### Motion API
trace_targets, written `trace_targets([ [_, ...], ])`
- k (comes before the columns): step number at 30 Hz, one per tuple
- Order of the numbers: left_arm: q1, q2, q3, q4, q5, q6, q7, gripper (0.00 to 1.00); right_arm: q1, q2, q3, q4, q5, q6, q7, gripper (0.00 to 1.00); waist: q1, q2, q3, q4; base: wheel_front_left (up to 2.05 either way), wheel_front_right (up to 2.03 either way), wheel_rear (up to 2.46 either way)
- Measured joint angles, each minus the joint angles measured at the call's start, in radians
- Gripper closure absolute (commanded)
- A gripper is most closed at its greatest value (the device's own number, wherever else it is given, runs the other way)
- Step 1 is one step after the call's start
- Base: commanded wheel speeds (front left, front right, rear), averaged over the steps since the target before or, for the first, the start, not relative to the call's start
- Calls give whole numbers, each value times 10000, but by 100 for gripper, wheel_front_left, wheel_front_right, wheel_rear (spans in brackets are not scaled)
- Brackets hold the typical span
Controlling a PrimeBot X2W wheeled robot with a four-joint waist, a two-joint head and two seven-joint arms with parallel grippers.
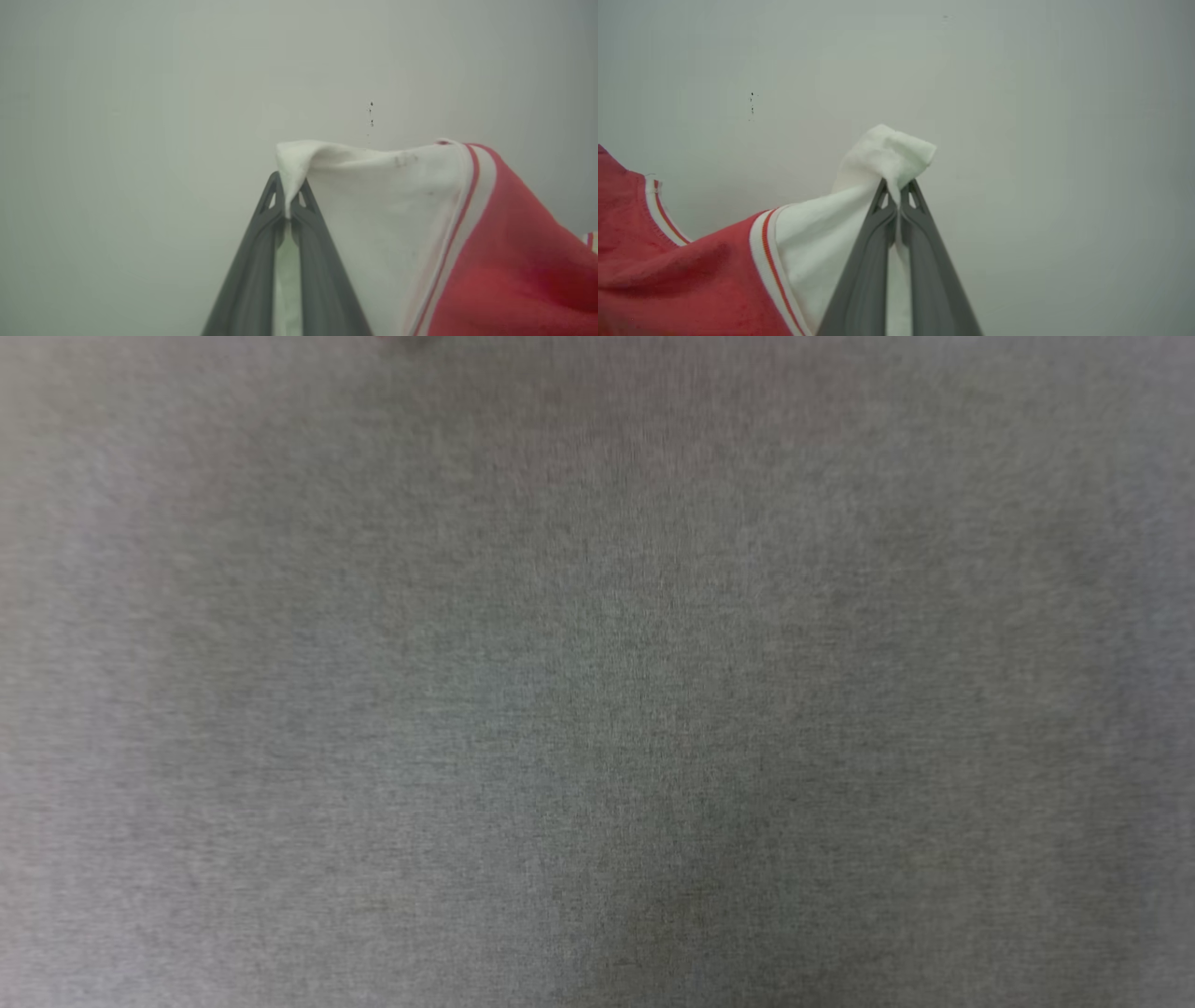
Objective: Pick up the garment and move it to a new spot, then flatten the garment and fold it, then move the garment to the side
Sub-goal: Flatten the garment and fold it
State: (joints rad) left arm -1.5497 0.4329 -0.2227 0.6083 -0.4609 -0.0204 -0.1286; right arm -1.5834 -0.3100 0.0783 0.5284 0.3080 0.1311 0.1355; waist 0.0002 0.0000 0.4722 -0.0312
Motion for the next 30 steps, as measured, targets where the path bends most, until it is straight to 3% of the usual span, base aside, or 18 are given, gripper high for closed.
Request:
trace_targets([
  [14, -264, -614, -174, 2715, -293, -548, -961, 100, -801, 688, 1620, 3078, 792, 0, -1567, 100, 0, 0, 1762, -91, 0, 0, 0],
  [24, 2146, -1060, 0, 4094, -986, -957, -1300, 100, 1567, 857, 2999, 4314, 2215, 0, -1569, 100, -1, 0, 749, -141, 0, 0, 0],
  [30, 4680, -1281, 362, 3428, -1239, -1049, -1327, 100, 4037, 468, 3668, 3910, 3267, 0, -1894, 100, -3, 0, -374, -144, 0, 0, 0],
])
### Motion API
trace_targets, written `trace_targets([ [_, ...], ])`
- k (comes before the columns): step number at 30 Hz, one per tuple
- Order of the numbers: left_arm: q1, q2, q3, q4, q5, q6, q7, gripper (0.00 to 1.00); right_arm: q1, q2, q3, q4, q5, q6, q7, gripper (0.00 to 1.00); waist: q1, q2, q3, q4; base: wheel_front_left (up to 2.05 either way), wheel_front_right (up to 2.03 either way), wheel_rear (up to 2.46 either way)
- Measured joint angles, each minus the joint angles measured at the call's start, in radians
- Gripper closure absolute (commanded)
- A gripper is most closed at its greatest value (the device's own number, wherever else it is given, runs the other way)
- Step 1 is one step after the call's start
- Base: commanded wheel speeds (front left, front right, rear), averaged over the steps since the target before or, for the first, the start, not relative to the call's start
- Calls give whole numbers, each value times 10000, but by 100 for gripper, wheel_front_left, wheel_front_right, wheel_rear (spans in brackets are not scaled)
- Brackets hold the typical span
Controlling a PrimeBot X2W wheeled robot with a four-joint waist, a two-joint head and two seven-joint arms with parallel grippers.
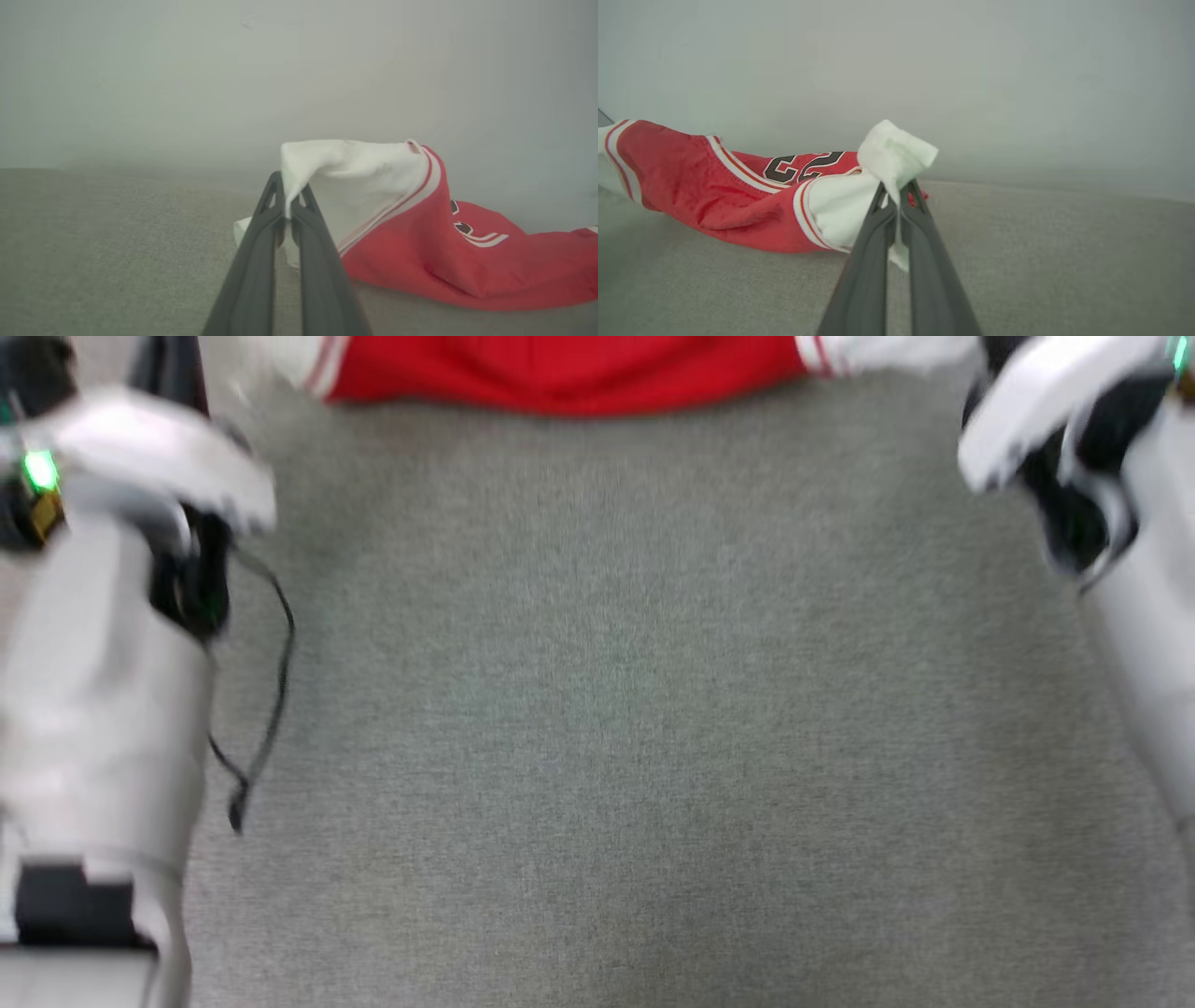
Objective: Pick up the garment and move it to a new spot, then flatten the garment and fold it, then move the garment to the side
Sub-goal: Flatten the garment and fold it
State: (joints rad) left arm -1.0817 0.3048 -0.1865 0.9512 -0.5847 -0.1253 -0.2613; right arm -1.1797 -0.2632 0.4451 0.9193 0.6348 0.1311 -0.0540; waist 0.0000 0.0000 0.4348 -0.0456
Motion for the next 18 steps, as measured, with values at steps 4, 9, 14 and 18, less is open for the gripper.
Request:
trace_targets([
  [4, 2108, -54, 422, -1018, -4, -29, -4, 100, 1742, -280, 391, -635, 573, -2, -217, 100, 0, 0, -829, -15, 0, 0, 0],
  [9, 4637, -320, 943, -2635, 100, -25, -15, 100, 3887, -769, 614, -1547, 1064, 0, -353, 100, -1, 0, -1845, -29, 0, 0, 0],
  [14, 7101, -619, 1323, -4059, 272, 245, -17, 100, 6003, -1168, 516, -2529, 1392, 0, -410, 100, -2, 0, -2739, 5, 0, 0, 0],
  [18, 8902, -773, 1465, -4895, 280, 617, -15, 100, 7866, -1258, 58, -3254, 1486, 0, -355, 100, -3, 0, -3333, 38, 0, 0, 0],
])
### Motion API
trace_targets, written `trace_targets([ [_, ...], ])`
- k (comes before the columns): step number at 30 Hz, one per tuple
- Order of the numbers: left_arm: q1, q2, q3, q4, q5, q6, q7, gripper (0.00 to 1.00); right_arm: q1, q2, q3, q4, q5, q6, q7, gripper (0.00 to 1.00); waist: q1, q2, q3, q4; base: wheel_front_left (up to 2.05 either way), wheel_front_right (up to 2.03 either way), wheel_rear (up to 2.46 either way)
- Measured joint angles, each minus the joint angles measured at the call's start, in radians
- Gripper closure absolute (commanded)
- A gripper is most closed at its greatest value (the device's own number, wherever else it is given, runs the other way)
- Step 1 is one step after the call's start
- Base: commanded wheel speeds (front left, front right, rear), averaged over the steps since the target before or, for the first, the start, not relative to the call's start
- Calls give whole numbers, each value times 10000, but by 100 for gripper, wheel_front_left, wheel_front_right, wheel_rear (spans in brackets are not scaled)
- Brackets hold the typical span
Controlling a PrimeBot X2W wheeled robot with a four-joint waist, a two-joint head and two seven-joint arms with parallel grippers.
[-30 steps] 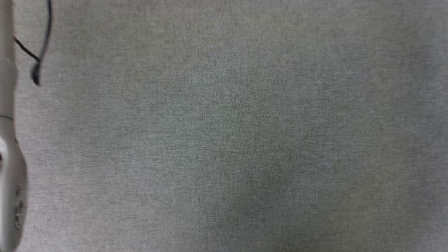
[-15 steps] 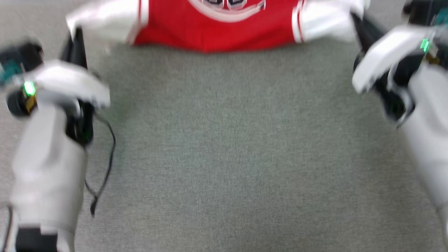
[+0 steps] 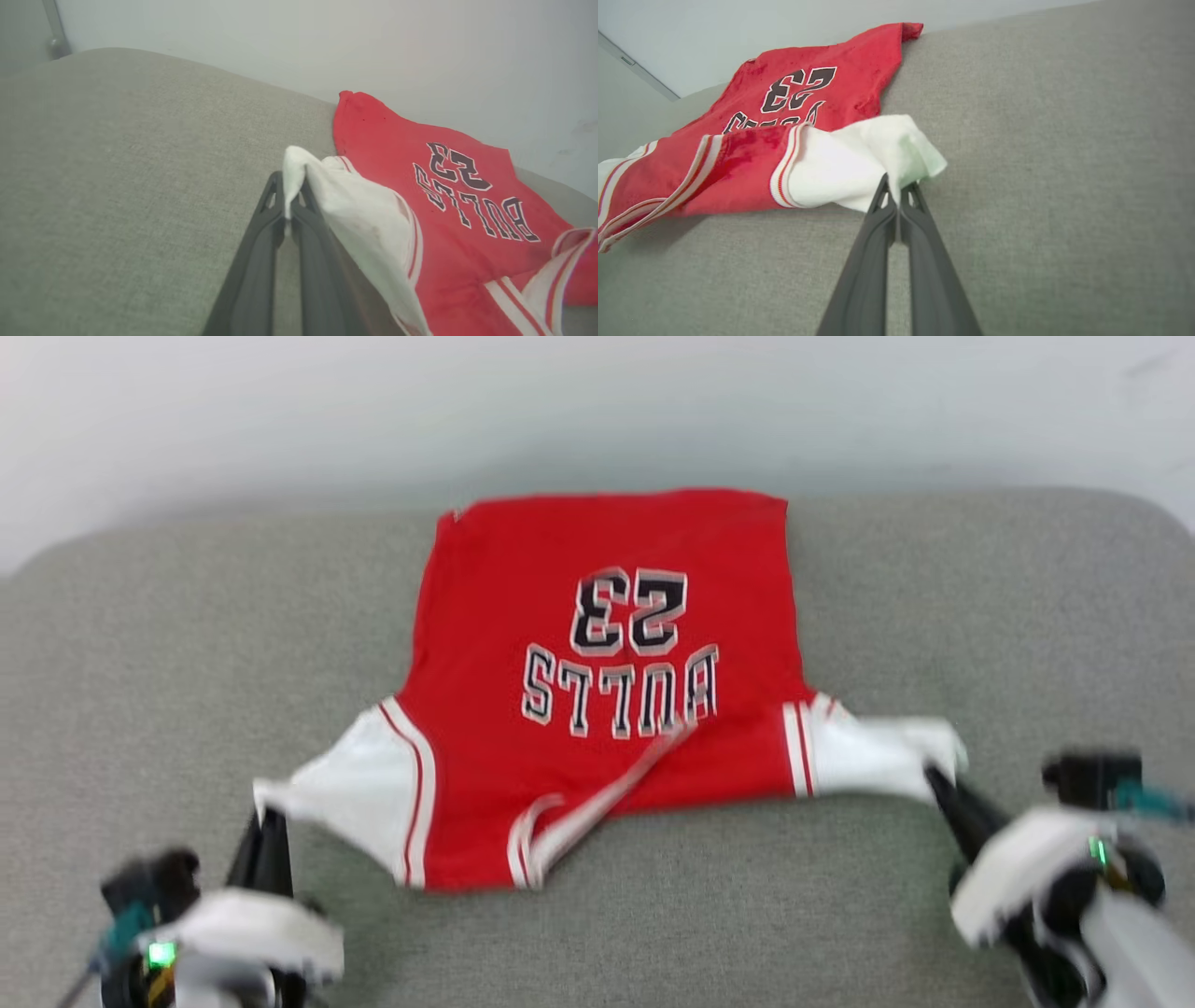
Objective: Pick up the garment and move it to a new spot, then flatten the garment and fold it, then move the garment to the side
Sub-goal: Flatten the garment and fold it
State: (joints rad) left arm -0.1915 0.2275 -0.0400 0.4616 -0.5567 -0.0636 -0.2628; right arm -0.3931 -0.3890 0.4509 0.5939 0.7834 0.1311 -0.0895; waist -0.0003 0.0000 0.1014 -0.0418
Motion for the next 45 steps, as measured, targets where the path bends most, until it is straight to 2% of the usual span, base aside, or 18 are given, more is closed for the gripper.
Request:
trace_targets([
  [8, 2701, -161, -169, -1570, 123, 729, 504, 100, 3648, 121, -1758, -1229, -738, 0, 571, 100, -1, 0, -864, 233, 0, 0, 0],
  [9, 2926, -169, -247, -1730, 205, 807, 594, 100, 4027, 232, -1979, -1352, -922, 0, 706, 78, -1, 0, -924, 279, 0, 0, 0],
  [10, 3125, -182, -280, -1877, 245, 844, 656, 100, 4355, 357, -2201, -1505, -1127, 0, 828, 78, -1, 0, -967, 327, 0, 0, 0],
  [11, 3285, -173, -299, -1977, 245, 865, 671, 100, 4636, 500, -2435, -1695, -1331, 0, 995, 57, 0, 0, -994, 372, 0, 0, 0],
  [12, 3387, -157, -322, -2059, 253, 903, 679, 100, 4863, 660, -2644, -1918, -1440, 0, 1143, 18, -1, 0, -1006, 414, 0, 0, 0],
  [13, 3460, -140, -366, -2180, 276, 905, 708, 100, 5060, 811, -2865, -2157, -1574, 0, 1273, 0, -1, 0, -1008, 455, 0, 0, 0],
  [19, 3415, -98, -779, -3087, 696, 965, 771, 100, 5171, 1438, -4514, -3900, -2468, 0, 1801, 0, 0, 0, -811, 657, 0, 0, 0],
  [24, 2912, -77, -1062, -3904, 1005, 1032, 846, 100, 3367, 1593, -5837, -4102, -2972, -2, 2458, 0, 2, 0, -367, 881, 0, 0, 0],
  [28, 2420, -105, -1344, -4360, 1231, 1016, 846, 100, 1455, 1335, -6197, -3258, -3173, -2, 3166, 0, 3, 0, 195, 1185, 0, 0, 0],
  [33, 1644, -337, -1814, -4884, 1499, 884, 694, 100, -1506, 439, -6195, -1517, -3434, -2, 4688, 0, 5, 0, 1112, 1727, 0, 0, 0],
  [38, 960, -581, -2182, -5135, 1641, 663, 527, 100, -3714, -132, -6151, 40, -3735, -2, 6303, 0, 5, 0, 1981, 2475, 0, 0, 0],
  [45, 257, -932, -2520, -5296, 1710, 370, 251, 100, -5622, -280, -6330, 1210, -4552, -2, 7729, 0, 6, 0, 3178, 3440, 0, 0, 0],
])
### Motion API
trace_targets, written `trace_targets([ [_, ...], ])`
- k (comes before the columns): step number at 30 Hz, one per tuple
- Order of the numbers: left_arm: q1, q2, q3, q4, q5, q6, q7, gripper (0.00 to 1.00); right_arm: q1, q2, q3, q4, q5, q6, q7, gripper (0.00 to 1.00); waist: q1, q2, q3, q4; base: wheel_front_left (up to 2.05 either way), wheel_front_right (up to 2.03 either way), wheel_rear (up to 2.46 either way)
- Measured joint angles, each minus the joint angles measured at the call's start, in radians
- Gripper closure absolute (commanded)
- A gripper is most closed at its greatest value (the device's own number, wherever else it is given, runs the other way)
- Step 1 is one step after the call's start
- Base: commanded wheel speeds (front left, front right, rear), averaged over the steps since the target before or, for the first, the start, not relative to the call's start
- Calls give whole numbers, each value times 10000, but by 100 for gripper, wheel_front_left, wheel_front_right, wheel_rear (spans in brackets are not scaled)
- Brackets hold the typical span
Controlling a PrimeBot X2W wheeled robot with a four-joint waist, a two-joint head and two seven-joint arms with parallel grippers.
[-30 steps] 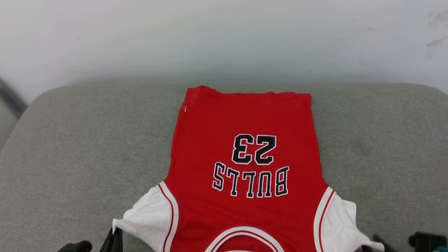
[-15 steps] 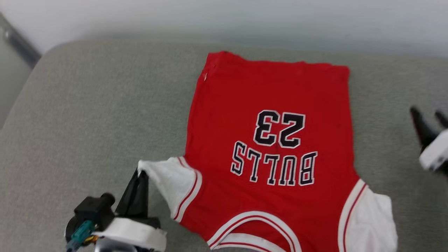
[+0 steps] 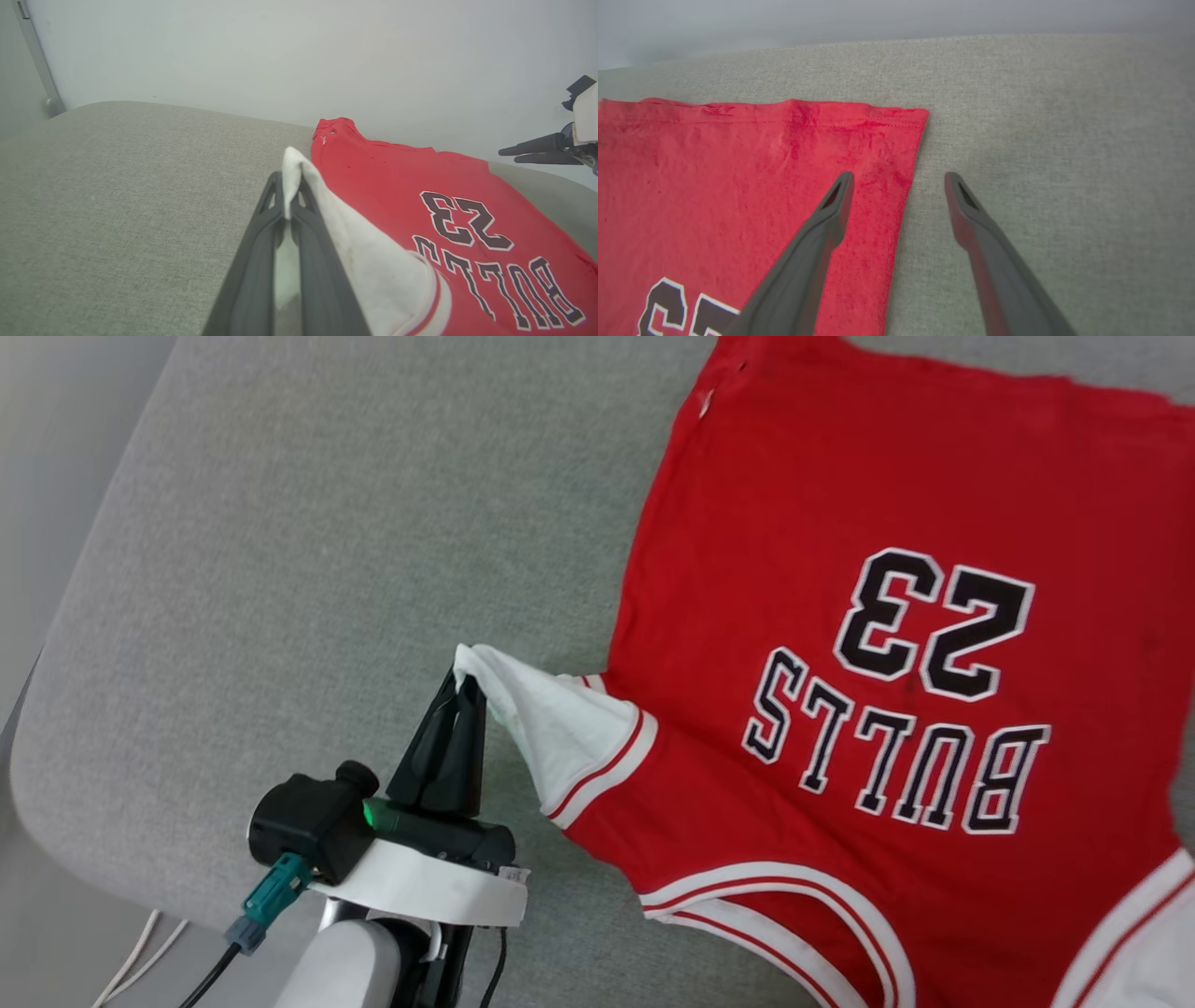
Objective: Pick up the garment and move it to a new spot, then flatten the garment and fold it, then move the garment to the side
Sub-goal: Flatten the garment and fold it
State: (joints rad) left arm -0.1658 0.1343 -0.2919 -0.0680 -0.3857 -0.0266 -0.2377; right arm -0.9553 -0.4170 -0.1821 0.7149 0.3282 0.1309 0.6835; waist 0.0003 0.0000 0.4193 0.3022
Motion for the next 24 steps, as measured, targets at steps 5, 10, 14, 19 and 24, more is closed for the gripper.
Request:
trace_targets([
  [5, -292, -178, -125, -59, 2, -140, -121, 100, -640, 13, -337, 476, -556, 0, 807, 0, 0, 0, 757, 536, 0, 0, 0],
  [10, -335, -274, -123, 138, -2, -194, -197, 100, -1237, 107, -1392, 880, -1452, 2, 2157, 100, -2, 0, 1156, 960, 0, 0, 0],
  [14, -340, -355, -128, 311, -19, -224, -209, 100, -1200, 316, -1755, 880, -1919, 0, 2372, 100, -2, 0, 982, 1015, 0, 0, 0],
  [19, -243, -384, 15, 589, -44, -186, -222, 100, -858, 479, -1480, 577, -2324, 0, 2458, 100, -1, 0, 526, 964, 0, 0, 0],
  [24, 173, -203, 224, 940, -56, -79, -224, 100, -227, 196, -251, -157, -2086, 2, 2661, 100, -2, 0, -240, 697, 0, 0, 0],
])
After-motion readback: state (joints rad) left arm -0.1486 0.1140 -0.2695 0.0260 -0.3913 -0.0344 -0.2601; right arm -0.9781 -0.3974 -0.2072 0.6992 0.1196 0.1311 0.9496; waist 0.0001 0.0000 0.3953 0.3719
